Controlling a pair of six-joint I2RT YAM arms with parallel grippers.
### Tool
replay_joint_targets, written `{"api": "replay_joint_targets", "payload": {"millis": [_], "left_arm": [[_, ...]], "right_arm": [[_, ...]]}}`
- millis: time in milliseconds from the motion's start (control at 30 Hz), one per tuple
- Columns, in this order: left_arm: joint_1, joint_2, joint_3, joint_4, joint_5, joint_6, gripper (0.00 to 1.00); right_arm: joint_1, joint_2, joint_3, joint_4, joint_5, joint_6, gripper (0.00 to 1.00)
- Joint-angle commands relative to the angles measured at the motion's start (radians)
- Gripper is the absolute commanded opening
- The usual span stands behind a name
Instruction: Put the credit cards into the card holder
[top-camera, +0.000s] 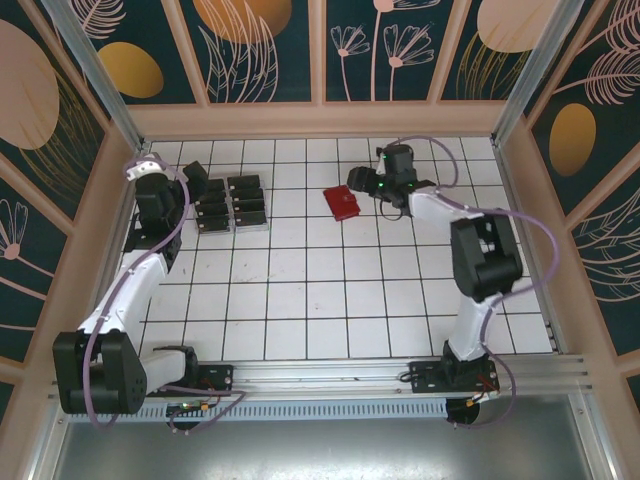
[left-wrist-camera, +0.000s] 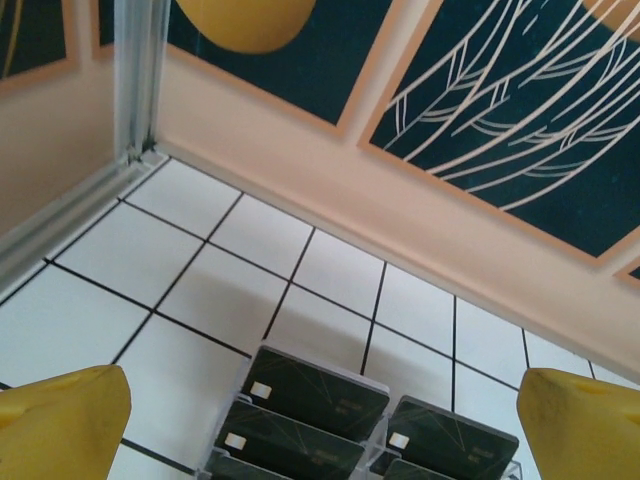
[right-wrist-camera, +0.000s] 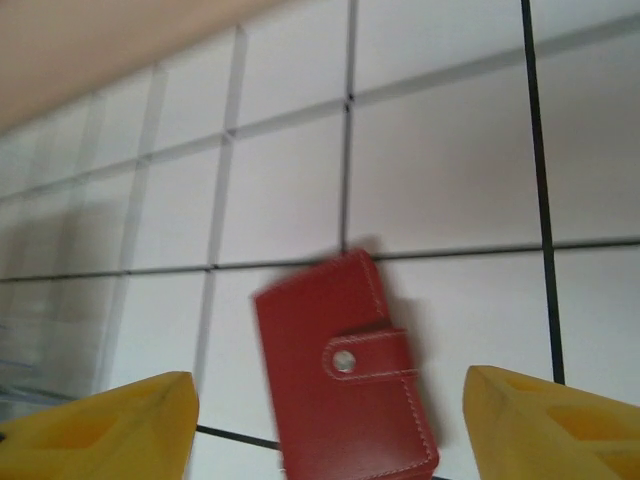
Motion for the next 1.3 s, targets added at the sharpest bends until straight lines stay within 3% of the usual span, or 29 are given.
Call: {"api": "replay_joint_targets", "payload": {"millis": [0,267,533,1033,1267], "left_arm": [[0.007,0.023,0.043,-0.043,0.064,-0.039,0.99],[0.007,0.069,0.042,-0.022,0.106,-0.056,0.99],[0.007,0.094,0.049,-0.021,0.112,-0.051,0.99],[0.008,0.119,0.054,-0.026,0.134,-0.070,0.99],[0.007,0.125,0.057,-0.028,0.146,-0.080,0.99]], "right_arm": [[0.032,0.113,0.151,-0.173,0.051,-0.055,0.68],[0.041,0.282,0.339,-0.259,0.061,-0.093,0.67],[0.045,0.342,0.373,-0.264,0.012,-0.095,0.64],[0.073,0.243,0.219,-0.213,-0.021,-0.109,0.06],[0.114,0.132,0.059,-0.154,-0.019,-0.079,0.00]]}}
